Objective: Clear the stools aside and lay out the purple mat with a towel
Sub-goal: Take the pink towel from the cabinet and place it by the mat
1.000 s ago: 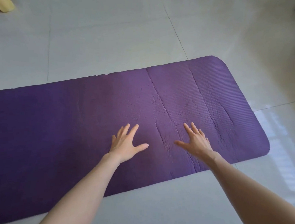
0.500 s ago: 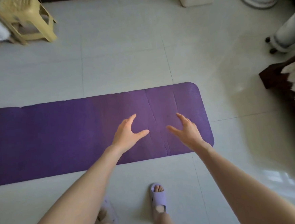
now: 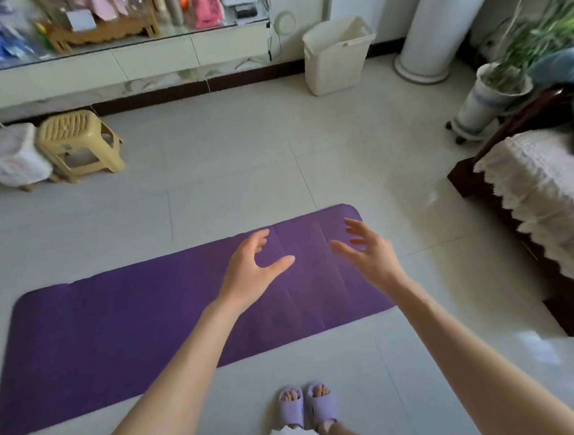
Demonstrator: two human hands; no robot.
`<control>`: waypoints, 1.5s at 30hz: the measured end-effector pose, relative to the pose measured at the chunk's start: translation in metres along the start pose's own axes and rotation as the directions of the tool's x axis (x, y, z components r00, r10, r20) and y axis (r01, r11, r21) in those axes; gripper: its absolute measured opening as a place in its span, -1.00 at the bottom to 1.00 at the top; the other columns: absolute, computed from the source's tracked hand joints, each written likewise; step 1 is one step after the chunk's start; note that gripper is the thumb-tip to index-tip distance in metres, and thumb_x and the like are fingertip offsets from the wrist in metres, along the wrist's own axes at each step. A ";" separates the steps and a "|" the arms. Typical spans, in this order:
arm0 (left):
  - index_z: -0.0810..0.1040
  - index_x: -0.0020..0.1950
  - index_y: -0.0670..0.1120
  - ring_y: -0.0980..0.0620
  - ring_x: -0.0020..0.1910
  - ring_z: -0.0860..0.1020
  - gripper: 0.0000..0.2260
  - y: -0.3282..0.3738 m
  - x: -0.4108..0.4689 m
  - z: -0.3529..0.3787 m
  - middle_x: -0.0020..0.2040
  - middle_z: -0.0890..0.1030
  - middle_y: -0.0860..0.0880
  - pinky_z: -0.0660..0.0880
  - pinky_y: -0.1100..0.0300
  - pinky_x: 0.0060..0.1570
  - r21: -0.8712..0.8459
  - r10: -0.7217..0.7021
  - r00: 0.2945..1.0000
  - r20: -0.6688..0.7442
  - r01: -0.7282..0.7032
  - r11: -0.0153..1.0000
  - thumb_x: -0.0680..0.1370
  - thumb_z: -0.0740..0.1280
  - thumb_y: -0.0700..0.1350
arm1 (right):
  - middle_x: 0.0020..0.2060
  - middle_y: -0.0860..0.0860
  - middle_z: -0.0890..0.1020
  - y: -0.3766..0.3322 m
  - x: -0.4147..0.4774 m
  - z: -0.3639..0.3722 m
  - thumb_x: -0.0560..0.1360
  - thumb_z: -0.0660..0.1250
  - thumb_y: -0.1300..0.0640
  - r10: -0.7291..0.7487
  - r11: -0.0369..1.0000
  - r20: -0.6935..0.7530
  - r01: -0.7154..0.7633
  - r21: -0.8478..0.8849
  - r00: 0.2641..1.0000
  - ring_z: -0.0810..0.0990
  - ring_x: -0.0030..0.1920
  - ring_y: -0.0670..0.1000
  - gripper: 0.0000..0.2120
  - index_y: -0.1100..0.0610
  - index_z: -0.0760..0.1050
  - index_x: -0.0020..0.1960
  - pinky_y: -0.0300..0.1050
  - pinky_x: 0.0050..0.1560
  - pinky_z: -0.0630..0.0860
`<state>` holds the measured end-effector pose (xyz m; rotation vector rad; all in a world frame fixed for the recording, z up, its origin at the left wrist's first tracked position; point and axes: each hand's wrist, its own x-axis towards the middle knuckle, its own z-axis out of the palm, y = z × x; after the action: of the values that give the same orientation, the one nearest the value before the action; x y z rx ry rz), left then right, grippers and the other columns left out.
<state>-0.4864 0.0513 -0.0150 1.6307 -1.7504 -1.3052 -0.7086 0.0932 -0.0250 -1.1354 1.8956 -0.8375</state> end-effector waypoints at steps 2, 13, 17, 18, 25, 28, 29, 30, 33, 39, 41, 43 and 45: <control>0.35 0.40 0.02 0.12 0.28 0.43 -0.39 0.015 -0.002 0.002 0.33 0.46 0.04 0.31 0.24 0.20 -0.011 0.050 0.998 0.024 -0.049 0.999 0.41 0.48 0.08 | 0.16 -0.06 0.53 -0.005 -0.011 -0.008 0.45 0.42 -0.08 0.003 0.999 -0.028 -0.002 0.033 1.000 0.53 0.12 -0.05 -0.44 0.00 0.38 0.40 -0.24 0.00 0.43; 0.40 0.36 0.02 0.17 0.17 0.49 -0.45 0.138 0.036 0.096 0.20 0.52 0.08 0.35 0.36 0.08 -0.083 0.258 0.944 0.204 -0.246 0.966 0.42 0.47 0.06 | 0.16 -0.04 0.55 0.005 -0.015 -0.135 0.46 0.43 0.03 0.036 0.986 -0.315 0.017 0.164 0.948 0.56 0.10 -0.03 -0.46 0.07 0.40 0.39 -0.15 0.13 0.47; 0.44 0.29 0.05 0.16 0.11 0.54 -0.54 0.201 0.071 0.166 0.13 0.55 0.08 0.42 0.31 0.11 -0.153 0.293 0.925 0.243 -0.262 0.953 0.43 0.47 0.01 | 0.10 -0.03 0.58 0.028 0.014 -0.216 0.47 0.42 0.06 0.029 0.986 -0.398 0.038 0.160 0.917 0.57 0.07 -0.04 -0.52 0.07 0.43 0.36 -0.27 0.06 0.43; 0.44 0.27 0.06 0.16 0.10 0.54 -0.56 0.215 0.080 0.184 0.12 0.55 0.09 0.44 0.27 0.13 -0.166 0.299 0.922 0.245 -0.264 0.950 0.43 0.47 0.00 | 0.08 -0.03 0.58 0.036 0.023 -0.235 0.47 0.41 0.06 0.028 0.987 -0.409 0.039 0.156 0.912 0.58 0.06 -0.05 -0.54 0.08 0.44 0.34 -0.32 0.03 0.43; 0.45 0.21 0.10 0.22 0.10 0.54 -0.61 0.311 0.150 0.315 0.12 0.57 0.10 0.47 0.16 0.19 -0.250 0.246 0.955 0.165 -0.201 0.947 0.44 0.47 -0.01 | 0.08 -0.01 0.61 0.094 0.115 -0.387 0.48 0.40 0.04 0.023 0.993 -0.357 0.021 0.117 0.934 0.58 0.02 -0.05 -0.57 0.07 0.46 0.32 -0.48 -0.10 0.39; 0.45 0.20 0.11 0.23 0.09 0.54 -0.58 0.339 0.182 0.347 0.11 0.57 0.10 0.48 0.15 0.18 -0.265 0.196 0.974 0.111 -0.161 0.951 0.40 0.49 0.04 | 0.07 0.01 0.61 0.104 0.164 -0.432 0.49 0.39 0.03 -0.001 0.994 -0.317 0.035 0.100 0.948 0.58 -0.01 -0.07 -0.58 0.09 0.47 0.31 -0.56 -0.16 0.42; 0.45 0.21 0.11 0.23 0.09 0.55 -0.55 0.348 0.192 0.354 0.10 0.57 0.12 0.48 0.14 0.19 -0.269 0.184 0.979 0.092 -0.154 0.951 0.37 0.47 0.09 | 0.06 0.00 0.60 0.103 0.181 -0.443 0.49 0.39 0.03 -0.015 0.994 -0.308 0.046 0.096 0.951 0.57 -0.02 -0.07 -0.59 0.10 0.47 0.31 -0.58 -0.16 0.41; 0.46 0.21 0.11 0.23 0.09 0.55 -0.53 0.354 0.197 0.357 0.09 0.57 0.14 0.48 0.13 0.19 -0.270 0.181 0.980 0.083 -0.153 0.951 0.33 0.45 0.12 | 0.06 0.00 0.60 0.102 0.191 -0.449 0.50 0.38 0.04 -0.024 0.994 -0.304 0.056 0.096 0.952 0.57 -0.03 -0.08 -0.59 0.10 0.47 0.31 -0.59 -0.15 0.40; 0.46 0.21 0.10 0.20 0.11 0.55 -0.50 0.374 0.234 0.368 0.09 0.57 0.13 0.48 0.11 0.21 -0.267 0.167 0.986 0.026 -0.154 0.951 0.31 0.42 0.14 | 0.07 0.00 0.61 0.099 0.242 -0.467 0.50 0.38 0.04 -0.060 0.991 -0.251 0.088 0.102 0.966 0.57 -0.05 -0.16 -0.60 0.11 0.47 0.30 -0.59 -0.15 0.39; 0.46 0.20 0.10 0.17 0.10 0.57 -0.38 0.407 0.337 0.387 0.09 0.57 0.13 0.47 0.07 0.23 -0.296 0.140 0.989 -0.055 -0.150 0.944 0.19 0.40 0.28 | 0.06 -0.02 0.61 0.087 0.363 -0.496 0.49 0.39 0.03 -0.128 0.984 -0.174 0.147 0.098 0.976 0.59 -0.04 -0.15 -0.59 0.10 0.47 0.30 -0.58 -0.15 0.40; 0.46 0.18 0.11 0.15 0.09 0.57 -0.39 0.418 0.383 0.392 0.08 0.58 0.12 0.48 0.05 0.23 -0.308 0.132 0.989 -0.072 -0.148 0.940 0.19 0.40 0.28 | 0.07 -0.01 0.61 0.080 0.414 -0.505 0.49 0.39 0.03 -0.135 0.982 -0.163 0.153 0.107 0.977 0.60 -0.04 -0.15 -0.60 0.09 0.47 0.30 -0.56 -0.13 0.42; 0.46 0.18 0.12 0.12 0.09 0.58 -0.42 0.430 0.433 0.391 0.08 0.58 0.11 0.48 0.03 0.23 -0.325 0.106 0.990 -0.098 -0.132 0.936 0.20 0.43 0.25 | 0.08 -0.01 0.62 0.069 0.470 -0.513 0.49 0.39 0.01 -0.138 0.983 -0.138 0.153 0.099 0.981 0.59 -0.04 -0.18 -0.60 0.09 0.47 0.30 -0.56 -0.13 0.42; 0.46 0.16 0.13 0.11 0.09 0.58 -0.47 0.443 0.479 0.385 0.08 0.59 0.10 0.48 0.02 0.23 -0.354 0.068 0.990 -0.127 -0.109 0.929 0.23 0.46 0.19 | 0.09 -0.01 0.62 0.052 0.523 -0.520 0.50 0.38 0.01 -0.140 0.983 -0.112 0.151 0.100 0.984 0.59 -0.03 -0.17 -0.59 0.08 0.46 0.30 -0.58 -0.14 0.42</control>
<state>-1.1480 -0.3159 0.0319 1.3726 -1.4010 -1.3676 -1.3403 -0.2845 0.0487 -1.1945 1.8434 -1.0865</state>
